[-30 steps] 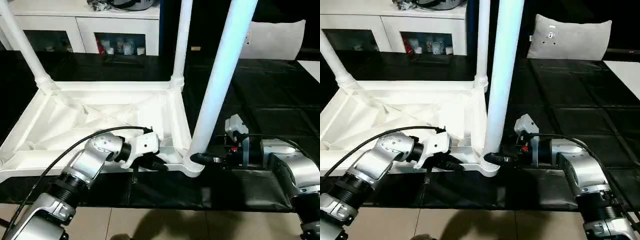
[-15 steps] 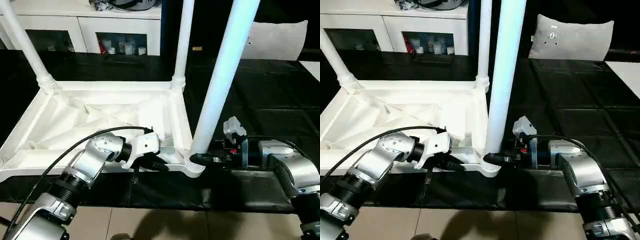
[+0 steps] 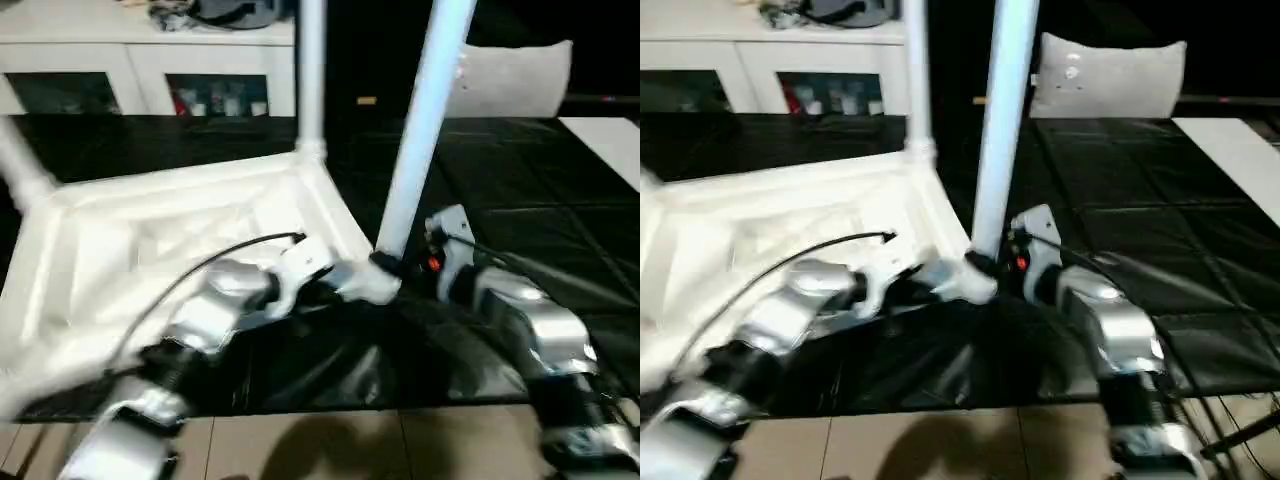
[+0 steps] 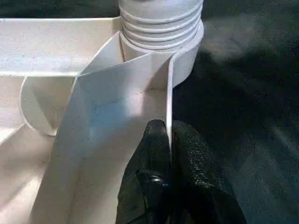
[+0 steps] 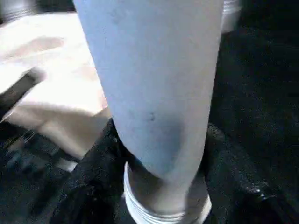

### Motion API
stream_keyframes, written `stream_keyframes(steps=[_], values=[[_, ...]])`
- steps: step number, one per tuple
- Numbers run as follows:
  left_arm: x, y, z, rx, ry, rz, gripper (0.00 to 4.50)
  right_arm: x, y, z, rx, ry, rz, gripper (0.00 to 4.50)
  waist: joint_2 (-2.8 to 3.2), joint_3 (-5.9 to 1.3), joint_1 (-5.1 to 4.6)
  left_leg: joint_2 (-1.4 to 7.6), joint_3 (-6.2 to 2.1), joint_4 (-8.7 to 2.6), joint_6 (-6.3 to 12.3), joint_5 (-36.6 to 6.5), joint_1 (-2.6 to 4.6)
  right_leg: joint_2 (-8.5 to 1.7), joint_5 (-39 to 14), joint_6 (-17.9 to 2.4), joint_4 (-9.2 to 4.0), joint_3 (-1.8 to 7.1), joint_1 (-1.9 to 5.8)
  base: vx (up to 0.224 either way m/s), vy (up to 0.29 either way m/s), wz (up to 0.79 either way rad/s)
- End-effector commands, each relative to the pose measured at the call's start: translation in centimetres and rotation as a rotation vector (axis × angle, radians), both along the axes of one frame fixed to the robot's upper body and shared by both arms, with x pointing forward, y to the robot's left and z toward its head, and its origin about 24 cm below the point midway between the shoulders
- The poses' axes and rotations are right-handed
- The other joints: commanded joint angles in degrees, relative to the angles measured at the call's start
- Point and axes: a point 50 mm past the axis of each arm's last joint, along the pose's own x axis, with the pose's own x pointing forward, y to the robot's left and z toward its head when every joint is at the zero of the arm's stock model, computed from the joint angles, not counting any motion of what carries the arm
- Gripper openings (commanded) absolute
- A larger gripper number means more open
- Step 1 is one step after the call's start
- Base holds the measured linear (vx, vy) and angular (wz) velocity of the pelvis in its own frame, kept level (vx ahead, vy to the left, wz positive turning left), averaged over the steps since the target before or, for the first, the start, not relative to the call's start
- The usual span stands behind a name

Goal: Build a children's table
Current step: Rotate leg to tighten

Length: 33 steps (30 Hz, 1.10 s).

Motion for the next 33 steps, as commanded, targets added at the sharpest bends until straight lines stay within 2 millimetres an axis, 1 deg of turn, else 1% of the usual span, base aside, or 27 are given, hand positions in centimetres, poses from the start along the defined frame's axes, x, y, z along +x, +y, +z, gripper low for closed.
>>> stream_keyframes(steps=[1, 4, 5, 6, 7, 8, 9, 11, 12, 14, 15, 16, 17, 18, 19, 20, 21, 22, 23, 24, 25, 26, 27, 29, 30, 32, 33], values=[[0.6, -1.0, 0.4, -0.027, -0.037, 0.101, 0.0, -0.5, 0.8, -2.6, -0.03, 0.142, -0.067, 2.01, -0.2, -3.12, 0.18, 0.41, 0.0, -4.27, -0.51, -12.4, -0.22, -3.52, -21.9, -7.5, -5.49, 1.82, 2.48, 0.0, 0.0, 0.0], [0.4, -1.5, 0.4, -0.033, -0.039, 0.088, 0.0, -0.6, 1.3, -2.6, -0.012, 0.126, -0.065, 2.01, -0.33, -3.25, 0.35, 0.34, 0.15, -4.15, 0.79, -11.0, -0.42, -3.46, -18.4, -7.9, -5.36, 1.95, 2.73, 0.0, 0.0, 0.0], [0.4, -1.6, 0.4, -0.032, -0.039, 0.084, 0.0, -0.7, 1.5, -2.6, -0.001, 0.119, -0.056, 2.01, -0.27, -3.31, 0.45, 0.37, 0.22, -4.11, 1.21, -10.3, -0.48, -3.54, -17.1, -8.2, -5.26, 2.0, 2.77, 0.0, 0.0, 0.0], [0.4, -1.6, 0.4, -0.029, -0.039, 0.082, 0.0, -0.7, 1.6, -2.6, 0.006, 0.115, -0.049, 2.35, -0.25, -3.33, 0.47, 0.36, 0.24, -4.1, 1.34, -10.0, -0.57, -3.53, -16.6, -8.3, -5.22, 2.0, 2.83, 0.0, 0.0, 0.0], [0.3, -1.7, 0.4, -0.025, -0.039, 0.073, 0.0, -0.8, 1.7, -2.4, 0.008, 0.106, -0.036, 2.55, -0.29, -3.3, 0.54, 0.41, 0.25, -4.14, 1.49, -9.7, -0.57, -3.53, -16.4, -8.5, -5.18, 1.94, 2.86, 0.0, 0.0, 0.0], [0.3, -1.7, 0.4, -0.025, -0.039, 0.073, 0.0, -0.8, 1.7, -2.4, 0.008, 0.106, -0.036, 2.68, -0.17, -3.23, 0.5, 0.45, 0.25, -4.21, 1.49, -10.0, -0.54, -3.52, -16.7, -8.5, -5.22, 1.91, 2.81, 0.0, 0.0, 0.0], [0.2, -1.7, 0.4, -0.021, -0.04, 0.068, 0.0, -0.8, 1.7, -2.4, 0.007, 0.104, -0.031, 2.68, -0.21, -3.19, 0.46, 0.46, 0.25, -4.24, 1.46, -10.3, -0.54, -3.51, -17.2, -8.4, -5.28, 1.88, 2.8, 0.0, 0.0, 0.0], [0.1, -1.6, 0.2, -0.004, -0.047, 0.052, 0.0, -0.9, 1.5, -2.3, 0.006, 0.101, -0.025, 2.96, -0.1, -3.14, 0.44, 0.58, 0.17, -4.38, 1.26, -11.4, -0.42, -3.56, -18.5, -8.1, -5.42, 1.89, 2.71, 0.0, 0.0, 0.0], [0.0, -1.6, 0.2, -0.003, -0.047, 0.05, 0.0, -0.9, 1.3, -2.2, 0.0, 0.097, -0.02, 3.09, -0.13, -3.17, 0.45, 0.56, 0.17, -4.36, 1.26, -11.4, -0.44, -3.54, -18.4, -8.0, -5.42, 1.9, 2.74, 0.0, 0.0, 0.0], [-0.1, -1.5, 0.1, 0.0, -0.048, 0.032, 0.0, -1.0, 1.0, -2.2, -0.006, 0.093, 0.005, 3.19, -0.18, -3.23, 0.55, 0.6, 0.2, -4.32, 1.38, -10.9, -0.49, -3.55, -17.0, -8.3, -5.33, 1.95, 2.8, 0.0, 0.0, 0.0], [-0.1, -1.3, 0.0, 0.007, -0.044, 0.026, 0.0, -1.1, 0.7, -2.1, -0.01, 0.085, 0.016, 3.28, -0.23, -3.22, 0.51, 0.6, 0.2, -4.34, 1.46, -10.9, -0.54, -3.55, -16.8, -8.5, -5.26, 1.95, 2.8, 0.0, 0.0, 0.0], [-0.2, -1.2, 0.0, 0.014, -0.043, 0.018, 0.0, -1.1, 0.4, -2.0, -0.015, 0.078, 0.027, 3.28, -0.29, -3.26, 0.63, 0.57, 0.22, -4.27, 1.6, -10.5, -0.57, -3.56, -16.2, -8.4, -5.2, 1.95, 2.97, 0.0, 0.0, 0.0], [-0.2, -1.0, -0.1, 0.018, -0.049, -0.002, 0.0, -1.2, 0.0, -1.9, -0.023, 0.075, 0.038, 3.41, -0.26, -3.21, 0.61, 0.57, 0.25, -4.28, 1.7, -10.4, -0.61, -3.58, -16.1, -8.5, -5.22, 1.97, 2.91, 0.0, 0.0, 0.0], [-0.3, -0.9, -0.1, 0.02, -0.053, -0.015, 0.0, -1.2, -0.3, -1.8, -0.029, 0.074, 0.045, 3.41, -0.25, -3.23, 0.58, 0.59, 0.27, -4.26, 1.85, -10.3, -0.58, -3.55, -16.0, -8.6, -5.21, 1.97, 2.91, 0.0, 0.0, 0.0], [-0.4, -0.6, -0.1, 0.019, -0.049, -0.036, 0.0, -1.3, -0.8, -1.7, -0.051, 0.065, 0.071, 3.62, -0.24, -3.23, 0.68, 0.59, 0.24, -4.27, 1.96, -10.2, -0.63, -3.62, -16.2, -8.5, -5.28, 1.93, 2.94, 0.0, 0.0, 0.0], [-0.5, -0.5, -0.1, 0.017, -0.046, -0.048, 0.0, -1.3, -1.2, -1.6, -0.067, 0.06, 0.088, 3.7, -0.29, -3.22, 0.64, 0.57, 0.29, -4.25, 2.01, -10.1, -0.64, -3.57, -16.0, -8.6, -5.26, 1.93, 2.97, 0.0, 0.0, 0.0], [-0.6, 0.1, -0.2, 0.019, -0.042, -0.091, 0.0, -1.5, -2.3, -1.1, -0.094, 0.034, 0.14, 3.7, -0.32, -3.26, 0.68, 0.53, 0.3, -4.19, 2.07, -10.0, -0.67, -3.6, -15.9, -8.7, -5.23, 1.93, 3.03, 0.0, 0.0, 0.0], [-0.7, 0.3, -0.2, 0.021, -0.043, -0.105, 0.0, -1.5, -2.7, -0.9, -0.099, 0.025, 0.156, 3.76, -0.57, -3.39, 0.87, 0.58, 0.23, -4.1, 2.49, -9.5, -0.77, -3.72, -15.5, -8.6, -5.11, 1.9, 3.27, 0.0, 0.0, 0.0], [-0.7, 0.3, -0.2, 0.021, -0.043, -0.105, 0.0, -1.5, -2.7, -0.9, -0.099, 0.025, 0.156, 3.76, -0.48, -3.37, 0.89, 0.59, 0.32, -4.05, 2.76, -9.1, -0.79, -3.71, -14.9, -8.7, -5.1, 1.99, 3.17, 0.0, 0.0, 0.0], [-0.9, 0.6, -0.2, 0.027, -0.043, -0.139, 0.0, -1.7, -3.2, -0.5, -0.097, 0.009, 0.193, 3.76, -0.71, -3.39, 0.8, 0.56, 0.38, -4.02, 3.1, -8.5, -0.9, -3.66, -13.7, -9.2, -5.0, 1.93, 3.19, 0.0, 0.0, 0.0], [-1.0, 0.7, -0.2, 0.033, -0.043, -0.161, 0.0, -1.8, -3.5, -0.3, -0.095, 0.0, 0.218, 3.76, -0.62, -3.5, 0.89, 0.61, 0.35, -3.93, 3.44, -8.0, -0.94, -3.7, -12.8, -9.6, -4.8, 1.89, 3.26, 0.0, 0.0, 0.0], [-1.3, 1.1, -0.3, 0.049, -0.051, -0.208, 0.0, -2.1, -4.0, 0.3, -0.089, -0.025, 0.273, 3.76, -0.66, -3.49, 0.98, 0.77, 0.4, -3.89, 3.89, -7.7, -0.83, -3.72, -11.9, -10.0, -4.71, 1.89, 3.11, 0.0, 0.0, 0.0], [-1.4, 1.3, -0.3, 0.055, -0.048, -0.237, 0.0, -2.3, -4.4, 0.5, -0.086, -0.032, 0.307, 3.76, -0.63, -3.45, 1.0, 0.77, 0.45, -3.87, 4.09, -7.8, -0.78, -3.65, -11.8, -10.2, -4.74, 1.87, 3.04, 0.0, 0.0, 0.0], [-1.9, 1.8, -0.3, 0.069, -0.043, -0.307, 0.0, -2.7, -5.1, 1.0, -0.081, -0.036, 0.376, 3.76, -0.79, -3.39, 1.23, 0.92, 0.45, -3.9, 4.61, -7.7, -0.72, -3.73, -11.7, -10.6, -4.6, 1.86, 3.09, 0.0, 0.0, 0.0], [-2.0, 1.9, -0.3, 0.07, -0.042, -0.323, 0.0, -2.8, -5.2, 1.1, -0.077, -0.037, 0.388, 3.76, -0.7, -3.41, 1.36, 1.0, 0.44, -3.9, 4.63, -7.8, -0.68, -3.8, -11.8, -10.7, -4.61, 1.88, 3.04, 0.0, 0.0, 0.0], [-2.3, 2.3, -0.2, 0.075, -0.033, -0.375, 0.0, -3.0, -5.4, 1.5, -0.058, -0.04, 0.436, 3.49, -0.71, -3.32, 1.43, 0.98, 0.53, -3.96, 4.52, -8.2, -0.55, -3.67, -12.6, -10.8, -4.67, 1.85, 2.9, 0.0, 0.0, 0.0], [-2.3, 2.4, -0.1, 0.079, -0.03, -0.386, 0.0, -3.1, -5.4, 1.6, -0.05, -0.038, 0.452, 3.42, -0.65, -3.37, 1.7, 1.05, 0.56, -3.93, 4.47, -8.2, -0.4, -3.76, -12.4, -11.1, -4.64, 1.91, 2.84, 0.0, 0.0, 0.0]])
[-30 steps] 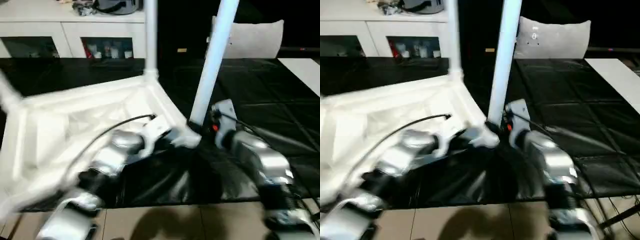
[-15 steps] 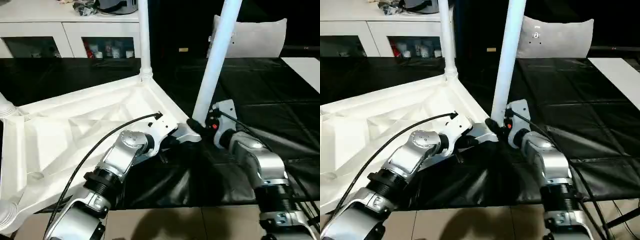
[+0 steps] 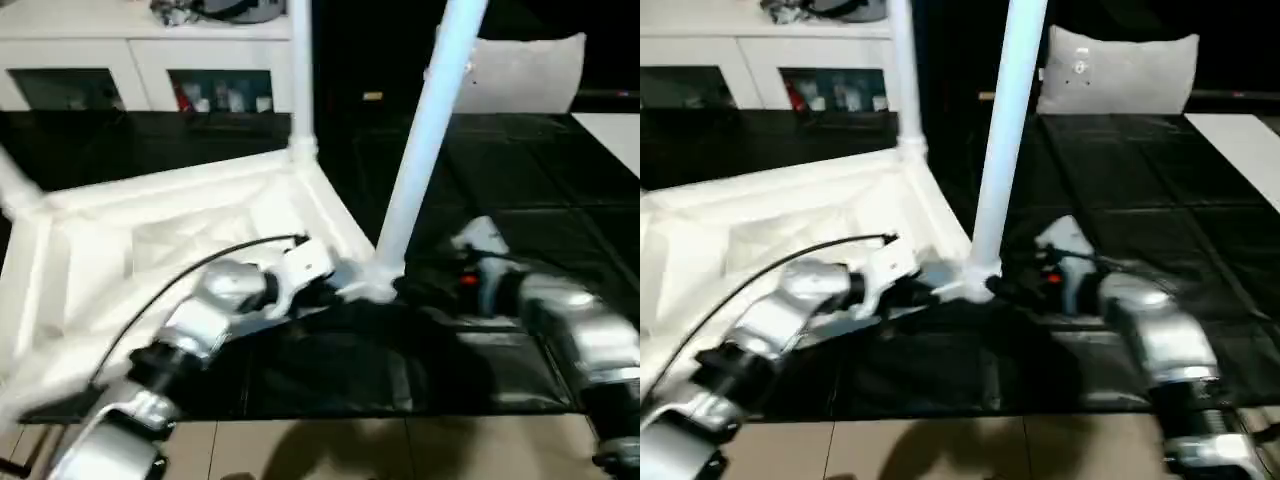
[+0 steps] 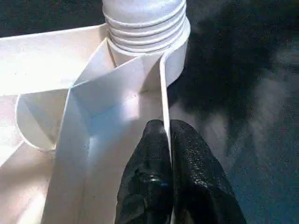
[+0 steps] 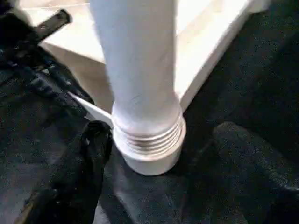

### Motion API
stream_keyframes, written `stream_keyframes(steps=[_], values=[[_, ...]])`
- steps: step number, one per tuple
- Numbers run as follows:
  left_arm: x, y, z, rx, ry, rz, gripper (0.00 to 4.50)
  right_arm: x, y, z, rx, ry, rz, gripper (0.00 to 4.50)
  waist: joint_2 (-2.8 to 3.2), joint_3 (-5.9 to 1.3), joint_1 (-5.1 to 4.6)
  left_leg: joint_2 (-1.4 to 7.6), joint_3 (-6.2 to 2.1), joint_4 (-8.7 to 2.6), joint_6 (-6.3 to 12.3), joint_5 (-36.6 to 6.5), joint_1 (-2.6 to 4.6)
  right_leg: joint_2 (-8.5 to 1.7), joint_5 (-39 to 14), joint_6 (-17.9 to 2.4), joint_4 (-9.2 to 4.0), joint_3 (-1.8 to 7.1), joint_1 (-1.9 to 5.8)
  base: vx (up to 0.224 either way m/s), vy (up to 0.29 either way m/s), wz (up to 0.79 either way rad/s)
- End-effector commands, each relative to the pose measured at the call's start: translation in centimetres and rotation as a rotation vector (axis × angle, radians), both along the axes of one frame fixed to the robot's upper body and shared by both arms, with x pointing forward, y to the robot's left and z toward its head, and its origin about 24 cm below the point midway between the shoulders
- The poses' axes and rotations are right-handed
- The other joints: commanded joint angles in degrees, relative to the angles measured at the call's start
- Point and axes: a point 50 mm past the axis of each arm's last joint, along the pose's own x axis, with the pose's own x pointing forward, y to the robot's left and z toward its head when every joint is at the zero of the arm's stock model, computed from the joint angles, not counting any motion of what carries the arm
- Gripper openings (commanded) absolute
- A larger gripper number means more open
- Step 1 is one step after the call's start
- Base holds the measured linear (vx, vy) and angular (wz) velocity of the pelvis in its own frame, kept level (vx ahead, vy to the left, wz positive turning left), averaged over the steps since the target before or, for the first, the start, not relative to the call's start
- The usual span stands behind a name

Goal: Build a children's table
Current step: Rotate leg to tighten

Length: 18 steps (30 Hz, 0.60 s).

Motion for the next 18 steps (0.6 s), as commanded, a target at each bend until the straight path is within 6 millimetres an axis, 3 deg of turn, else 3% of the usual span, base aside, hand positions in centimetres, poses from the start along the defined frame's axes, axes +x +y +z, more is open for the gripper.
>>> stream_keyframes(steps=[1, 6, 18], values=[[-0.9, -0.5, -0.5, 0.043, 0.031, -0.115, 0.0, -0.3, 0.3, 0.7, 0.029, -0.018, 0.076, 3.39, -0.76, -3.34, 0.17, 1.05, 0.51, -3.29, 4.38, -8.2, -0.13, -3.75, -12.3, -11.1, -4.55, 2.14, 3.08, 0.0, 0.0, 0.0], [-1.3, 0.0, -0.4, 0.08, 0.066, -0.206, 0.0, -0.7, 0.8, 0.5, 0.039, -0.013, 0.152, 2.98, -0.84, -3.39, 0.83, 1.1, 0.49, -3.32, 3.91, -7.6, -0.07, -3.86, -10.7, -11.8, -4.15, 2.13, 3.2, 0.0, 0.0, 0.0], [-1.7, -0.4, -0.1, 0.046, 0.089, -0.257, 0.0, -0.7, 2.1, -0.4, 0.061, 0.0, 0.195, 2.01, -0.89, -3.37, 0.91, 1.03, 0.49, -3.3, 3.19, -7.7, -0.15, -3.87, -10.7, -11.7, -4.07, 2.13, 3.24, 0.0, 0.0, 0.0]])
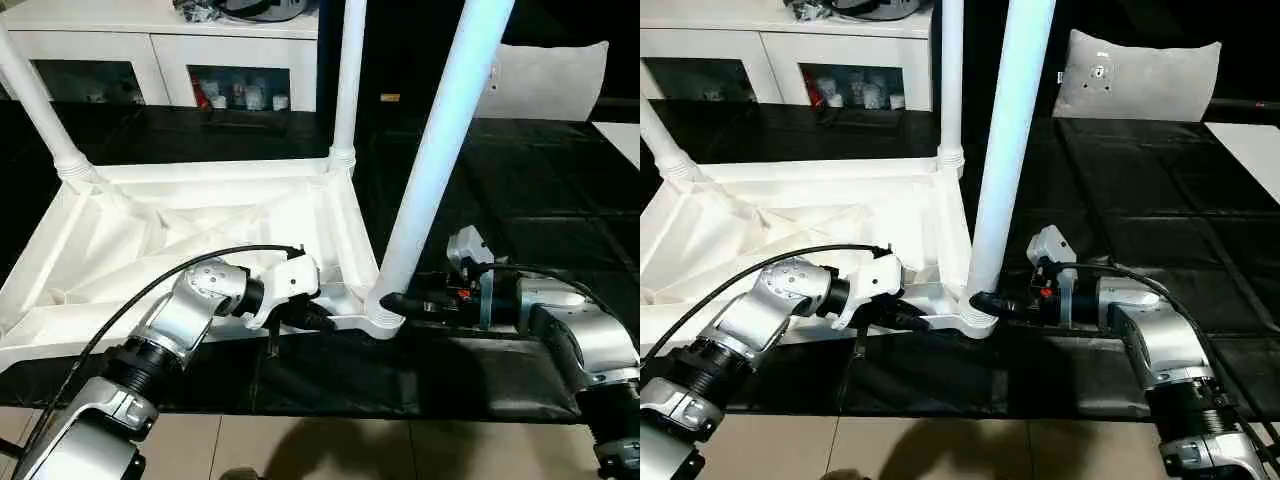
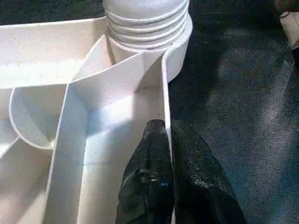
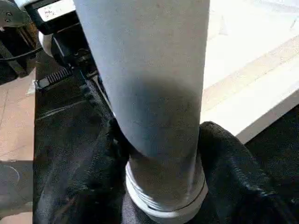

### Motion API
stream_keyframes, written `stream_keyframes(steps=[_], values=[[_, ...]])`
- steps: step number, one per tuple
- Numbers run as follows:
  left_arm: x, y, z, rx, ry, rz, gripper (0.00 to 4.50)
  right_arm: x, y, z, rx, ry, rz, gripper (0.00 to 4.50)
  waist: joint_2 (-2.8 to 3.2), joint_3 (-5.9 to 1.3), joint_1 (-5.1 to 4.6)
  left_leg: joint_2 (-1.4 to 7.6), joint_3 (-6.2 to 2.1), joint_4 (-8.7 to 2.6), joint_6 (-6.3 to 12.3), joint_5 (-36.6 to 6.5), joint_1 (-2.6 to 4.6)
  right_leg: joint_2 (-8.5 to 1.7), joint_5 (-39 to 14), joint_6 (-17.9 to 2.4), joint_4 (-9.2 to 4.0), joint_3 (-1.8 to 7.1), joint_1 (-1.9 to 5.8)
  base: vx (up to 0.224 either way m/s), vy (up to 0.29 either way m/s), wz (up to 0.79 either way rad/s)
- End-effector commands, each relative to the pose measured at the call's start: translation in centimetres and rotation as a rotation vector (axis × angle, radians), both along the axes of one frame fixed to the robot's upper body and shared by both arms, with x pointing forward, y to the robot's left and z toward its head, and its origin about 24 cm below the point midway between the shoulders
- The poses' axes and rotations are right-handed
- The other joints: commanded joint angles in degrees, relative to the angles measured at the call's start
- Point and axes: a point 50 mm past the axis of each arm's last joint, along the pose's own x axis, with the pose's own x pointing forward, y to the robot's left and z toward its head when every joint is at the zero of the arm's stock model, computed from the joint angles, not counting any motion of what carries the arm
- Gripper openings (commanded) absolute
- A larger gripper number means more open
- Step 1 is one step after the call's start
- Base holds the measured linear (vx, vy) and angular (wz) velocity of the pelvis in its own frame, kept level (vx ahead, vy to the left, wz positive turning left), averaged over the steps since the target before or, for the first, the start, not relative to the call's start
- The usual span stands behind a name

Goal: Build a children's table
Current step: Rotate leg to tighten

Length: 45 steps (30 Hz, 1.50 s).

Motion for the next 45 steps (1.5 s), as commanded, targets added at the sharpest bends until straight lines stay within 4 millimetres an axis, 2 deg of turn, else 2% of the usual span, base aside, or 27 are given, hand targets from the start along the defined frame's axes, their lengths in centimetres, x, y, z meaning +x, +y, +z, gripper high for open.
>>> stream_keyframes(steps=[1, 8, 12, 14, 15, 17, 19, 20, 21, 22, 25, 27, 29, 34, 39, 41, 42, 45], values=[[-0.9, -1.2, -0.4, 0.019, 0.028, -0.106, 0.0, 0.0, 0.1, -0.1, -0.003, -0.005, 0.006, 1.97, -0.77, -3.47, -0.13, 0.98, 0.48, -3.51, 3.11, -7.7, -0.21, -3.82, -11.0, -11.5, -4.17, 2.13, 3.3, 0.0, 0.0, 0.0], [-1.0, -1.3, -0.5, -0.001, 0.034, -0.089, 0.0, -0.4, 0.5, -0.3, 0.023, 0.027, 0.027, 1.91, -0.95, -3.51, -0.08, 0.97, 0.5, -3.44, 3.35, -7.0, -0.25, -3.83, -11.1, -11.2, -4.13, 2.16, 3.33, 0.0, 0.0, 0.0], [-0.9, -1.8, -0.5, -0.029, 0.059, -0.018, 0.0, -0.9, 1.4, -0.7, 0.051, 0.056, 0.008, 1.91, -0.97, -3.55, -0.05, 1.02, 0.48, -3.45, 3.54, -6.2, -0.24, -3.75, -10.0, -11.3, -3.97, 2.14, 3.31, 0.0, 0.0, 0.0], [-0.5, -2.2, -0.5, -0.045, 0.051, 0.059, 0.0, -0.7, 2.1, -1.1, 0.036, 0.068, -0.056, 1.91, -0.94, -3.43, -0.17, 0.99, 0.55, -3.5, 3.35, -6.6, -0.2, -3.71, -10.9, -11.1, -4.13, 2.16, 3.19, 0.0, 0.0, 0.0], [-0.1, -2.6, -0.5, -0.06, 0.043, 0.12, 0.0, -0.3, 2.6, -1.4, 0.02, 0.07, -0.119, 1.91, -0.95, -3.2, -0.23, 0.95, 0.5, -3.65, 2.83, -7.7, -0.19, -3.74, -13.4, -10.6, -4.46, 2.11, 3.16, 0.0, 0.0, 0.0], [0.6, -3.3, -0.5, -0.082, 0.033, 0.227, 0.0, 0.7, 3.4, -1.8, 0.007, 0.069, -0.256, 1.91, -0.95, -2.89, -0.83, 0.71, 0.35, -3.89, 1.0, -10.9, 0.02, -3.79, -21.9, -8.4, -5.25, 1.94, 2.79, 0.0, 0.0, 0.0], [1.3, -4.2, -0.6, -0.093, 0.03, 0.355, 0.0, 2.2, 4.2, -2.2, -0.009, 0.073, -0.46, 1.91, -0.79, -2.85, -1.44, 0.51, 0.17, -4.0, 0.06, -12.6, -0.07, -3.86, -26.4, -6.5, -5.72, 1.84, 2.71, 0.0, 0.0, 0.0], [1.6, -4.4, -0.6, -0.095, 0.023, 0.399, 0.0, 2.6, 4.4, -2.3, -0.012, 0.084, -0.527, 1.91, -0.8, -2.7, -2.13, 0.37, 0.02, -4.16, -0.56, -13.4, -0.18, -3.73, -28.3, -5.7, -5.91, 1.71, 2.59, 0.0, 0.0, 0.0], [1.9, -4.7, -0.5, -0.099, 0.014, 0.441, 0.0, 2.8, 4.7, -2.4, -0.015, 0.088, -0.573, 1.91, -0.74, -2.82, -2.39, 0.32, -0.13, -4.12, -0.81, -13.9, -0.1, -3.79, -29.1, -5.2, -5.95, 1.63, 2.54, 0.0, 0.0, 0.0], [2.1, -4.9, -0.5, -0.101, 0.007, 0.465, 0.0, 3.0, 4.9, -2.4, -0.016, 0.09, -0.595, 1.91, -0.9, -3.0, -2.66, 0.2, -0.2, -4.03, -0.56, -13.8, -0.15, -3.74, -29.2, -4.4, -6.11, 1.62, 2.64, 0.0, 0.0, 0.0], [2.1, -5.7, -0.5, -0.094, -0.009, 0.48, 0.0, 3.2, 5.7, -2.5, -0.043, 0.076, -0.631, 1.91, -0.95, -3.02, -2.91, 0.23, 0.05, -3.92, 0.83, -13.1, -0.13, -3.51, -25.6, -5.1, -6.11, 1.96, 2.36, 0.0, 0.0, 0.0], [2.1, -5.8, -0.5, -0.095, -0.014, 0.477, 0.0, 3.2, 5.8, -2.5, -0.028, 0.082, -0.636, 1.91, -0.92, -3.03, -2.84, 0.23, 0.14, -3.91, 1.29, -12.8, -0.22, -3.61, -25.3, -5.2, -6.18, 2.04, 2.41, 0.0, 0.0, 0.0], [1.9, -5.8, -0.5, -0.098, -0.011, 0.477, 0.0, 3.2, 6.1, -2.4, -0.003, 0.079, -0.626, 2.47, -0.71, -3.07, -2.78, 0.34, 0.12, -3.98, 1.46, -12.3, -0.36, -3.58, -23.8, -5.5, -5.99, 2.02, 2.53, 0.0, 0.0, 0.0], [1.8, -5.7, -0.7, -0.084, -0.015, 0.478, 0.0, 3.1, 6.1, -2.2, 0.001, 0.077, -0.623, 2.95, -0.55, -3.13, -2.73, 0.54, 0.14, -4.08, 1.27, -11.9, -0.33, -3.53, -19.8, -7.2, -5.58, 2.09, 2.62, 0.0, 0.0, 0.0], [1.8, -5.4, -0.6, -0.086, -0.036, 0.43, 0.0, 3.0, 5.4, -2.1, -0.002, 0.066, -0.594, 3.33, -0.7, -3.08, -2.51, 0.55, 0.16, -4.13, 1.3, -12.6, -0.28, -3.66, -21.1, -6.9, -5.71, 2.14, 2.72, 0.0, 0.0, 0.0], [1.8, -5.0, -0.6, -0.074, -0.039, 0.403, 0.0, 3.0, 4.8, -1.9, -0.012, 0.054, -0.569, 3.57, -0.73, -3.14, -2.37, 0.5, 0.13, -4.1, 1.48, -11.7, -0.4, -3.64, -20.1, -6.7, -5.66, 2.14, 2.88, 0.0, 0.0, 0.0], [1.9, -4.3, -0.5, -0.069, -0.044, 0.369, 0.0, 2.9, 3.6, -1.7, -0.021, 0.048, -0.545, 3.66, -0.72, -3.21, -2.34, 0.45, 0.2, -4.04, 1.74, -11.0, -0.48, -3.65, -19.0, -6.9, -5.57, 2.16, 2.95, 0.0, 0.0, 0.0], [1.9, -3.8, -0.5, -0.061, -0.05, 0.342, 0.0, 2.8, 2.8, -1.5, -0.024, 0.042, -0.527, 3.95, -0.55, -3.39, -2.09, 0.52, 0.3, -3.85, 2.25, -9.0, -0.49, -3.59, -14.5, -8.3, -5.15, 2.19, 3.1, 0.0, 0.0, 0.0]])
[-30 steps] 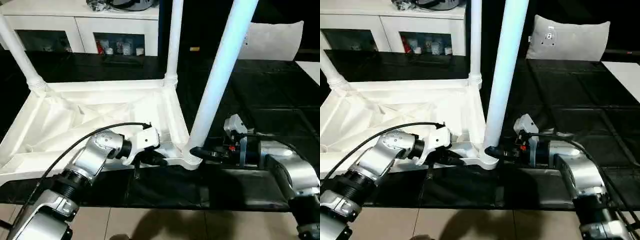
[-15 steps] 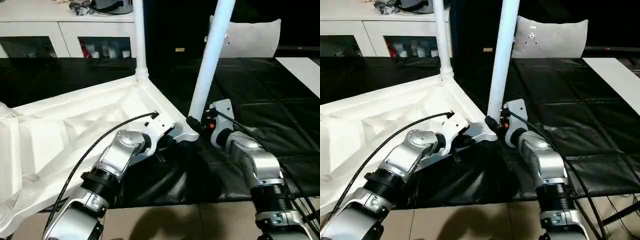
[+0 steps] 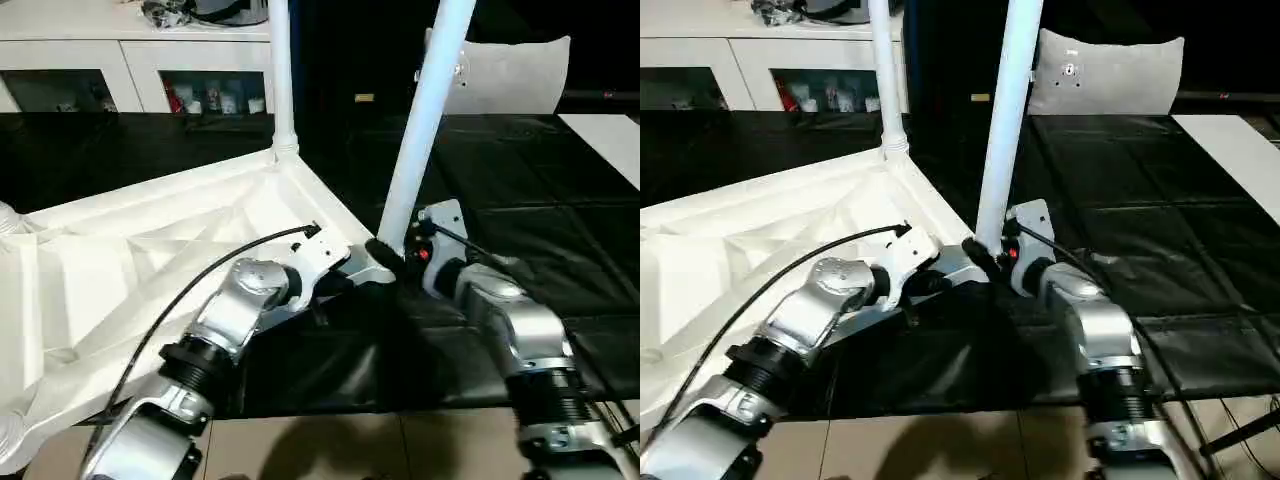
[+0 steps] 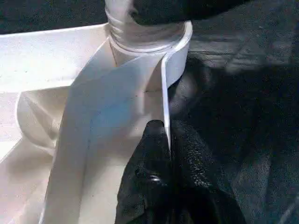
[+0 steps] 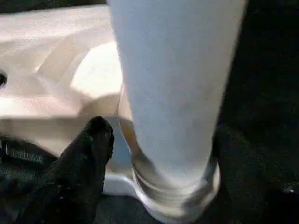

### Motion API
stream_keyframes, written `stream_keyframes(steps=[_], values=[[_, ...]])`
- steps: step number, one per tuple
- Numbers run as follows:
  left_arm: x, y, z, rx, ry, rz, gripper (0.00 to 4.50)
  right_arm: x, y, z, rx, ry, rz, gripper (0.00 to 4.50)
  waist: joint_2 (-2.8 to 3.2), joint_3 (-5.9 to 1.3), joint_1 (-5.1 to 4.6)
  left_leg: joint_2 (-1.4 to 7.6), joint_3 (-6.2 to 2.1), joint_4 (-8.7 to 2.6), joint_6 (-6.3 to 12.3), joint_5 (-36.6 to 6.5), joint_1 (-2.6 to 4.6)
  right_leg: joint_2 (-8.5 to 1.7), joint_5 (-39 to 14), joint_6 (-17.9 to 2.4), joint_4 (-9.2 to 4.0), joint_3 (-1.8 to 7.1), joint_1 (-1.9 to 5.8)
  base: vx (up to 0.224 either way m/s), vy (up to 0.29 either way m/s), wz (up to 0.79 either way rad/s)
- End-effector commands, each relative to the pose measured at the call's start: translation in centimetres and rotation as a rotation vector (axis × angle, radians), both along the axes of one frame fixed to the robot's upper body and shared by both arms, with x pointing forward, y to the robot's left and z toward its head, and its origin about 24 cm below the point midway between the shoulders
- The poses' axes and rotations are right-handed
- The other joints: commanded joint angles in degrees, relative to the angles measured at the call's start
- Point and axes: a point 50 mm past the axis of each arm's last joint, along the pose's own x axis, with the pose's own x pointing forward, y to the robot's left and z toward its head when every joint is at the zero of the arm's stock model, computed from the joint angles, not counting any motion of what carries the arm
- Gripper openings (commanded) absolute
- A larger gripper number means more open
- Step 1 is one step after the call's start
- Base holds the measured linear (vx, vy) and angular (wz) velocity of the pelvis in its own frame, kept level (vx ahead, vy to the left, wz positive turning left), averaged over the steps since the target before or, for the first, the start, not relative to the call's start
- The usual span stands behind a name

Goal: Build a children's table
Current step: Rotate leg to tighten

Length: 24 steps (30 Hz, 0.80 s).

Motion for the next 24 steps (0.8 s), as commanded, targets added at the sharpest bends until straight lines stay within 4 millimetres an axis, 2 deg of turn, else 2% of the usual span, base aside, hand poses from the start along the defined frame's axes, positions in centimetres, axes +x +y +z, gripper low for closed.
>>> stream_keyframes(steps=[1, 3, 4, 7, 10, 13, 14, 15, 23, 24], values=[[-0.3, 0.0, -0.2, -0.005, 0.012, -0.063, 0.0, -0.4, -0.3, -0.6, 0.007, 0.036, 0.04, 4.01, -0.52, -3.42, 0.42, 0.52, 0.31, -3.38, 2.39, -8.5, -0.6, -3.56, -12.6, -9.3, -4.76, 2.18, 3.28, 0.0, 0.0, 0.0], [-0.5, 1.0, -0.3, 0.017, 0.031, -0.129, 0.0, -0.8, -2.1, 0.1, -0.002, 0.025, 0.121, 4.21, -0.36, -3.41, 0.58, 0.57, 0.35, -3.28, 2.65, -8.0, -0.56, -3.56, -10.9, -10.2, -4.62, 2.18, 3.35, 0.0, 0.0, 0.0], [-0.6, 1.1, -0.3, 0.022, 0.035, -0.145, 0.0, -0.9, -2.4, 0.3, -0.005, 0.023, 0.138, 4.31, -0.47, -3.46, 0.81, 0.58, 0.35, -3.22, 3.08, -8.0, -0.58, -3.63, -10.5, -10.6, -4.57, 2.16, 3.55, 0.0, 0.0, 0.0], [-0.9, 1.8, -0.2, 0.043, 0.045, -0.228, 0.0, -1.2, -3.8, 1.0, -0.028, 0.002, 0.214, 4.46, -0.47, -3.41, 1.14, 0.63, 0.45, -3.15, 3.37, -8.0, -0.5, -3.63, -10.4, -11.1, -4.51, 2.1, 3.44, 0.0, 0.0, 0.0], [-1.2, 2.3, -0.2, 0.053, 0.062, -0.285, 0.0, -1.6, -4.2, 1.4, -0.027, -0.006, 0.291, 4.46, -0.43, -3.28, 1.61, 0.86, 0.45, -3.27, 3.36, -8.8, -0.26, -3.7, -12.2, -11.1, -4.59, 2.1, 3.21, 0.0, 0.0, 0.0], [-1.6, 2.7, -0.2, 0.062, 0.084, -0.347, 0.0, -2.1, -4.5, 1.8, -0.023, 0.0, 0.387, 4.46, -0.44, -3.43, 2.13, 0.94, 0.48, -3.18, 3.49, -8.5, -0.15, -3.76, -11.4, -11.6, -4.44, 2.13, 3.3, 0.0, 0.0, 0.0], [-1.7, 2.8, -0.2, 0.064, 0.09, -0.364, 0.0, -2.2, -4.5, 1.8, -0.021, 0.001, 0.41, 4.21, -0.45, -3.42, 2.3, 1.04, 0.49, -3.2, 3.7, -8.1, -0.21, -3.69, -9.9, -12.1, -4.21, 2.12, 3.31, 0.0, 0.0, 0.0], [-2.0, 2.9, -0.2, 0.059, 0.1, -0.395, 0.0, -2.4, -4.5, 1.9, -0.016, 0.001, 0.437, 4.21, -0.51, -3.45, 2.37, 1.01, 0.52, -3.15, 3.73, -8.0, -0.2, -3.68, -9.7, -12.2, -4.19, 2.08, 3.33, 0.0, 0.0, 0.0], [-3.0, 2.8, 0.2, 0.032, 0.138, -0.513, 0.0, -3.1, -3.2, 1.5, 0.038, 0.029, 0.55, 3.7, -0.4, -3.38, 3.01, 1.2, 0.51, -3.26, 3.03, -8.8, -0.07, -3.8, -12.1, -11.9, -4.27, 2.07, 3.1, 0.0, 0.0, 0.0], [-3.0, 2.7, 0.2, 0.032, 0.138, -0.514, 0.0, -3.1, -3.2, 1.4, 0.04, 0.03, 0.551, 3.45, -0.4, -3.4, 3.03, 1.17, 0.53, -3.24, 2.98, -8.9, -0.05, -3.79, -12.0, -11.9, -4.26, 2.08, 3.1, 0.0, 0.0, 0.0]])
